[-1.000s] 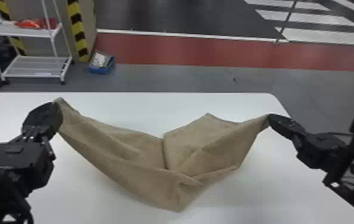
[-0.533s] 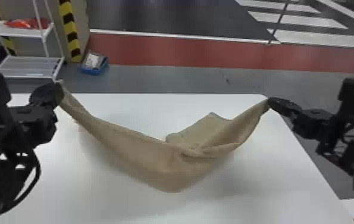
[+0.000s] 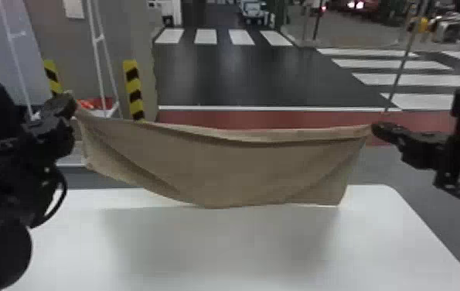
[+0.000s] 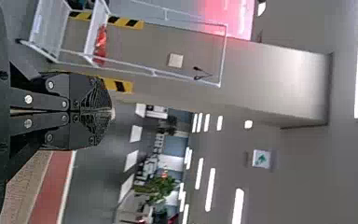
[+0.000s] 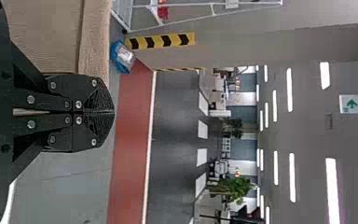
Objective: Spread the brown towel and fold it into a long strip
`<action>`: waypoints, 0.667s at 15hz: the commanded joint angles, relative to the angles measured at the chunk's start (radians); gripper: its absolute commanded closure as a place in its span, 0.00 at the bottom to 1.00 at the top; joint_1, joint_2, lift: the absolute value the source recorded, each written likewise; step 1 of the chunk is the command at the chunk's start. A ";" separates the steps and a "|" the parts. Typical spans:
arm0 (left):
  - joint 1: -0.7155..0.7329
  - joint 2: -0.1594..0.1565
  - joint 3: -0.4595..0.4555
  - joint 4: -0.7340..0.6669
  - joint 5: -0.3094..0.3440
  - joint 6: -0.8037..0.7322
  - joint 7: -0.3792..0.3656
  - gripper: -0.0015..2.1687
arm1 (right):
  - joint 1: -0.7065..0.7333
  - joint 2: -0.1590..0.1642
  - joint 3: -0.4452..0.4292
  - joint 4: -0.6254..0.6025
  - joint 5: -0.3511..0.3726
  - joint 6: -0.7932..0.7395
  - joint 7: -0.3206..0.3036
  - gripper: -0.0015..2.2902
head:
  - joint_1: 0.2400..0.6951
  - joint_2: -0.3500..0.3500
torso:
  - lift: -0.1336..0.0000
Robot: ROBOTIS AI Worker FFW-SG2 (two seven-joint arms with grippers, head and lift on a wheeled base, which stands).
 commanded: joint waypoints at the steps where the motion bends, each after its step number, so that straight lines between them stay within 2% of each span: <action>1: 0.071 0.029 0.025 -0.031 0.115 -0.064 0.001 0.61 | 0.023 -0.012 -0.010 0.005 -0.015 -0.021 0.020 0.65 | 0.37 0.47 | 0.13; 2: 0.163 0.024 0.027 -0.079 0.122 -0.113 0.006 0.61 | 0.086 -0.014 -0.020 -0.007 -0.028 -0.045 0.032 0.65 | 0.35 0.47 | 0.13; 4: 0.310 -0.005 0.015 -0.129 0.113 -0.134 0.006 0.61 | 0.241 -0.021 -0.047 -0.053 -0.043 -0.119 0.061 0.65 | 0.43 0.48 | 0.13; 7: 0.467 -0.089 0.006 -0.129 0.032 -0.168 0.012 0.61 | 0.429 -0.018 -0.051 -0.069 -0.043 -0.245 0.089 0.65 | 0.68 0.46 | 0.13; 8: 0.508 -0.094 -0.002 -0.132 0.016 -0.183 0.043 0.61 | 0.469 -0.020 -0.056 -0.067 -0.041 -0.278 0.097 0.65 | 0.78 0.45 | 0.13; 9: 0.537 -0.094 -0.007 -0.146 0.015 -0.186 0.073 0.61 | 0.495 -0.020 -0.068 -0.067 -0.043 -0.287 0.115 0.65 | 0.95 0.45 | 0.13; 10: 0.559 -0.094 -0.007 -0.165 0.015 -0.180 0.098 0.61 | 0.512 -0.020 -0.079 -0.069 -0.037 -0.294 0.124 0.65 | 1.00 0.45 | 0.13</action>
